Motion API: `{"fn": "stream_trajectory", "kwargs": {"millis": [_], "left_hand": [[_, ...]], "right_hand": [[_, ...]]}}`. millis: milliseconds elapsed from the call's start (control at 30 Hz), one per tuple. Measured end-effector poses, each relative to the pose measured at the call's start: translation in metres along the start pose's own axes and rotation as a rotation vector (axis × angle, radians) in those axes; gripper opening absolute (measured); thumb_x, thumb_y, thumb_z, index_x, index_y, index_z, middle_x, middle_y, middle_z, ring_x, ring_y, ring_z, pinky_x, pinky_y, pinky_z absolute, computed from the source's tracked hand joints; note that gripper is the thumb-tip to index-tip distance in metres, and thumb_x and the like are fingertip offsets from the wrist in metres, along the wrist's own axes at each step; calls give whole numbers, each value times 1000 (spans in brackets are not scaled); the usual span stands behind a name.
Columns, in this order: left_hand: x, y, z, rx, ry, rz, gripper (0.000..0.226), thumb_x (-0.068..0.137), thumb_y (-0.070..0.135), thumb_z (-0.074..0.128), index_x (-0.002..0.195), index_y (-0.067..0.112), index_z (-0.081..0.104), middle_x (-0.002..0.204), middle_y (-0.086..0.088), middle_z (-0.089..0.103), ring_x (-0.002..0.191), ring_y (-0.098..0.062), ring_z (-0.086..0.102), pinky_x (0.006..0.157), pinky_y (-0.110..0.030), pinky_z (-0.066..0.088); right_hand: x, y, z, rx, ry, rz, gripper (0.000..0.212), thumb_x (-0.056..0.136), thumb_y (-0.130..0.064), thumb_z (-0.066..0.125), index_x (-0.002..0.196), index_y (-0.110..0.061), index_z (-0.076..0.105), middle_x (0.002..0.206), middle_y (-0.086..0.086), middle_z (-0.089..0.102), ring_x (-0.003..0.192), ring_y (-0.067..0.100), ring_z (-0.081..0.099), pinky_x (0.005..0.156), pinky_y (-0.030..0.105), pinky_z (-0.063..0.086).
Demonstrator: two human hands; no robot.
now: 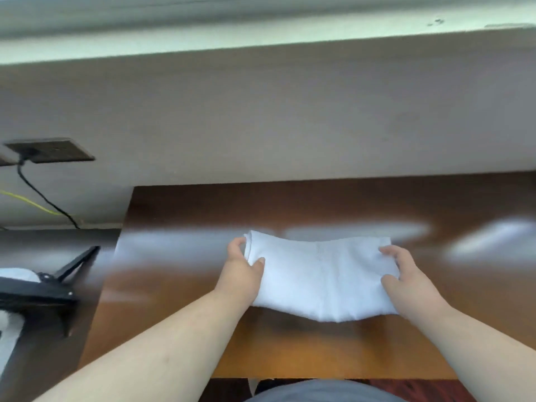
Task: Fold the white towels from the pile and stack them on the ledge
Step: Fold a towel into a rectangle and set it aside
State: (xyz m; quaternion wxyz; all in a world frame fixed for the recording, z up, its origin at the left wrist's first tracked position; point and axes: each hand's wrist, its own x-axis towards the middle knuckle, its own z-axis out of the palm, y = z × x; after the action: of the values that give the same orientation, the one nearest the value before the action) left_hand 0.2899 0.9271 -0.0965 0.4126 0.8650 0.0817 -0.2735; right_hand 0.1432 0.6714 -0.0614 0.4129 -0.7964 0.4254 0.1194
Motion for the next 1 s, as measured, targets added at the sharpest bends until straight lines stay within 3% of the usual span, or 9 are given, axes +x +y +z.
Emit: {"fn": "stream_trajectory", "kwargs": {"millis": [67, 167, 333, 400, 500, 567, 733, 867, 1000], "left_hand": [[4, -15, -36, 27, 28, 15, 46, 98, 22, 52, 136, 39, 32, 116, 5, 53, 91, -23, 63, 77, -30, 48], [9, -37, -91, 79, 43, 24, 32, 101, 19, 44, 123, 37, 58, 104, 1, 63, 84, -21, 62, 82, -31, 52], [25, -55, -171, 73, 133, 37, 37, 104, 19, 39, 133, 35, 55, 90, 2, 62, 60, -8, 51, 52, -13, 41], [37, -52, -201, 103, 172, 84, 41, 103, 19, 41, 139, 36, 50, 125, 1, 59, 85, -6, 58, 68, -8, 41], [66, -45, -237, 177, 230, 188, 52, 96, 11, 46, 147, 24, 45, 156, -1, 35, 132, -17, 44, 101, -18, 33], [89, -42, -253, 192, 248, 220, 56, 94, 7, 47, 148, 19, 42, 157, -4, 31, 138, -19, 37, 108, -20, 28], [165, -70, -259, 257, 207, 202, 56, 98, 7, 44, 151, 20, 37, 157, -5, 29, 137, -23, 37, 98, -14, 25], [197, -100, -247, 297, 160, 145, 55, 99, 7, 47, 152, 13, 33, 156, -10, 31, 135, -27, 40, 99, -15, 27], [207, -116, -239, 356, 158, 121, 57, 98, 6, 51, 152, 7, 31, 157, -13, 25, 140, -29, 33, 106, -23, 28]], "right_hand": [[-6, -23, 21, 5, -62, -27, 53, 86, 0, 40, 119, -37, 58, 57, 7, 54, 39, 15, 40, 39, 22, 31], [-12, -58, 50, 28, -129, -70, 58, 88, 2, 36, 122, -36, 64, 49, -6, 56, 33, 8, 36, 34, 17, 28], [-16, -118, 93, 0, -171, -168, 67, 91, -9, 38, 146, -47, 40, 111, 9, 69, 52, 20, 51, 41, 20, 38], [-14, -142, 109, 12, -170, -225, 69, 91, -9, 40, 151, -44, 34, 139, -3, 54, 60, 19, 58, 46, 20, 43], [-2, -175, 132, 35, -158, -329, 73, 90, -7, 43, 155, -37, 27, 157, -13, 30, 104, 19, 59, 74, 17, 43], [12, -193, 149, 38, -177, -360, 76, 90, -7, 44, 157, -35, 20, 161, -11, 25, 113, 17, 49, 81, 18, 40], [58, -214, 198, -100, -209, -321, 80, 92, -4, 39, 158, -35, 7, 162, -13, 13, 92, 26, 55, 55, 22, 39], [80, -206, 221, -228, -209, -260, 77, 95, -3, 38, 159, -30, 6, 166, -10, 2, 109, 26, 48, 76, 23, 39], [88, -192, 229, -268, -153, -244, 76, 94, -6, 41, 160, -27, 9, 166, -11, 0, 113, 22, 47, 80, 24, 38]]}}
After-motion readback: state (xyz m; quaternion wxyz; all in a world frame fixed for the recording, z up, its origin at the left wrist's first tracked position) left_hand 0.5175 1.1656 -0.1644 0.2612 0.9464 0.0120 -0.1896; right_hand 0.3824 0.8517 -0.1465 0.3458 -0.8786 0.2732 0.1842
